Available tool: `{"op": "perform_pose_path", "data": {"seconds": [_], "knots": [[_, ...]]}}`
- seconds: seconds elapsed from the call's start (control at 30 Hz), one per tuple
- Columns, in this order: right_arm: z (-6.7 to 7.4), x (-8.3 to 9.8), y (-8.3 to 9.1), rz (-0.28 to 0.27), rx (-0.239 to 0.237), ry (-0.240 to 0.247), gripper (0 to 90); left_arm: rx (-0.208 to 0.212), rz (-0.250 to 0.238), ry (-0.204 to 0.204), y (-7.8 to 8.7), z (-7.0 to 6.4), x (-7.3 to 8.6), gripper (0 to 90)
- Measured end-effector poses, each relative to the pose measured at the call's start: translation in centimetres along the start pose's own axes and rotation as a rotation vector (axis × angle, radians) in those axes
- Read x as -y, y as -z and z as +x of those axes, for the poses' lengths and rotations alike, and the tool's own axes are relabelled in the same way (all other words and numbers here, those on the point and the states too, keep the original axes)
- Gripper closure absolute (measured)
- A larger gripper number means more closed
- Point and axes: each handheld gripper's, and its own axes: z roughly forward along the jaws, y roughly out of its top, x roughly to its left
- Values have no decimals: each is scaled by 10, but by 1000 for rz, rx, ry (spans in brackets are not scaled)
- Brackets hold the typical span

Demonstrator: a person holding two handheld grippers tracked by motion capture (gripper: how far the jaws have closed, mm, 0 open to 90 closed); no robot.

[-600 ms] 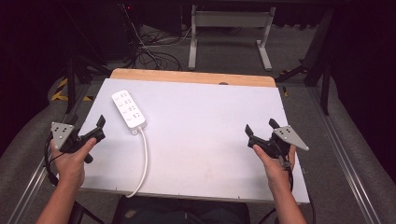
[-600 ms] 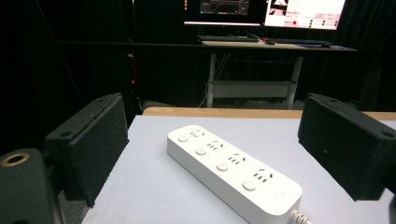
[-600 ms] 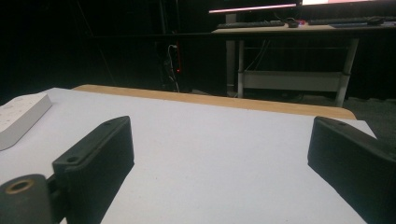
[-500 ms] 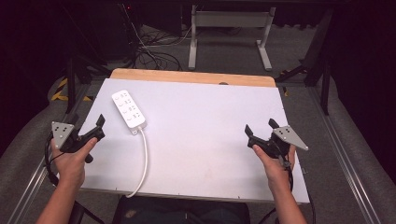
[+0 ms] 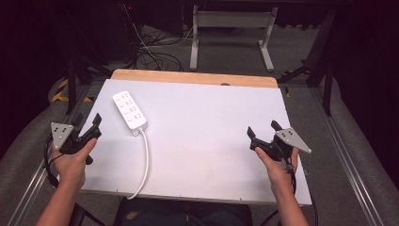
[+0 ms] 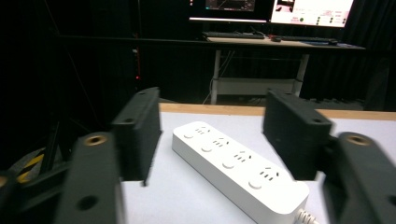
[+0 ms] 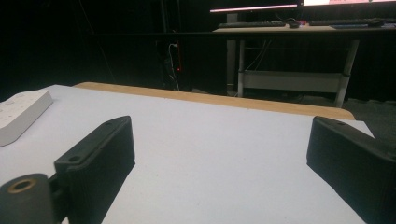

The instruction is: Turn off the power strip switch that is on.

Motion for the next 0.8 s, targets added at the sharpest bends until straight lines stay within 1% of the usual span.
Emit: {"op": "perform_pose_path", "data": {"seconds": [0.1,0.17,0.27,0.3,0.33,0.37,0.4,0.43,0.47,0.5,0.53,0.57,0.6,0.63,0.7,0.73,0.77,0.8], "knots": [[0,0,0,2,-2,-3,85,11,5,-3,1,1,0,513],[1,0,0,1,-7,-1,86,12,7,-5,1,2,0,637],[1,-1,0,1,-7,0,89,5,11,-7,1,3,1,791],[1,-1,0,0,-7,-1,90,-7,12,-21,0,4,0,827],[1,0,0,1,-8,-1,90,-10,17,-29,0,5,-1,855],[2,0,0,2,-9,-2,91,-7,16,-22,-2,6,-2,882],[2,0,0,4,-10,-3,91,-11,19,-24,-2,6,-3,900],[2,0,-1,4,-12,-2,92,-6,20,-36,-3,8,-4,900],[2,0,-1,4,-14,-1,93,-6,20,-36,-3,8,-4,900],[3,0,-1,7,-17,-4,93,6,24,-54,-5,8,-6,900],[3,1,-2,7,-22,0,94,6,24,-54,-5,8,-6,900],[3,1,-2,12,-25,0,95,23,29,-61,-7,8,-9,900],[3,1,-2,11,-25,1,96,30,43,-63,-8,7,-11,900],[3,1,-2,10,-24,1,96,30,43,-63,-8,7,-11,900],[3,0,-2,6,-26,-1,96,50,87,-96,-11,5,-15,900],[2,0,-3,9,-24,-4,97,87,122,-118,-17,1,-17,900],[2,0,-3,9,-27,-7,98,100,157,-121,-21,-1,-18,900],[2,0,-3,11,-29,-8,100,100,157,-121,-21,-1,-18,900]]}}
